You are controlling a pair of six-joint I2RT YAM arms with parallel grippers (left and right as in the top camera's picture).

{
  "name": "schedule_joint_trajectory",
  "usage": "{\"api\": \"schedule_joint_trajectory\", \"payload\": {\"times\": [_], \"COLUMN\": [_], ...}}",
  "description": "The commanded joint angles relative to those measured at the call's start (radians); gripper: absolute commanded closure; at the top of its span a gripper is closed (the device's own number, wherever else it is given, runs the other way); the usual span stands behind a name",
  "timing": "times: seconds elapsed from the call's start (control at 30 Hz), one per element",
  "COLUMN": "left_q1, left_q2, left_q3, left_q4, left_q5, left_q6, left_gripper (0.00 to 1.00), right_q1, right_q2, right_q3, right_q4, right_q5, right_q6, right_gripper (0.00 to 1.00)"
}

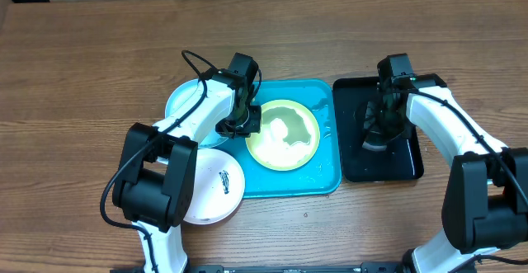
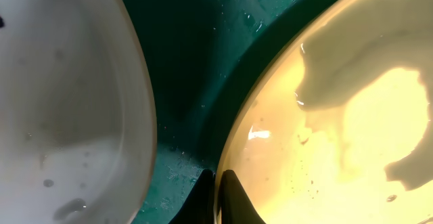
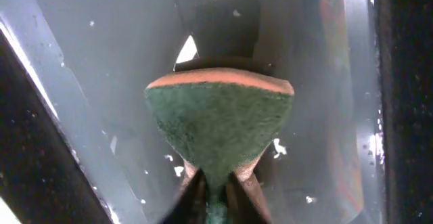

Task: Clean dirty plates on tray and stack at the side
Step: 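Return the sponge to the black tray and release it with the right gripper, then retract the right arm and lift the yellow plate with the left gripper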

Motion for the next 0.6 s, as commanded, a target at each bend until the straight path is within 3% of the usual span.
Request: {"api": "schedule_joint_trajectory", "payload": {"times": [0.0,0.07,0.13,0.3,0.47,0.57], "left_q1": [-0.01,-0.01,-0.01,-0.01,-0.011,-0.011], "left_q2": [0.021,0.021,0.021,0.021,0.021,0.021], "left_q3": [-0.008,-0.008,-0.008,-0.008,-0.01,-0.011], "left_q4": [0.004,0.004,0.004,-0.002,-0.006,-0.006], "left_q5": [-0.001,-0.001,-0.001,-0.001,0.014,0.014], "left_q6": [-0.011,-0.011,-0.011,-0.011,-0.023,-0.023], "left_gripper": [0.95,0.92,0.85,0.72,0.72,0.77], "right_q1": [0.002,-0.002,-0.012,-0.088,-0.213,-0.276], "right_q2": [-0.003,-0.003,-0.003,-0.003,-0.002,-0.002], "right_q3": [0.055,0.112,0.163,0.29,0.317,0.314], "right_q4": [-0.015,-0.056,-0.093,-0.164,-0.155,-0.164], "right_q5": [-0.004,-0.007,-0.003,0.021,0.021,0.021], "right_q6": [-0.026,-0.038,-0.038,-0.035,-0.032,-0.033], "right_gripper": [0.61,0.31,0.2,0.18,0.13,0.05]}}
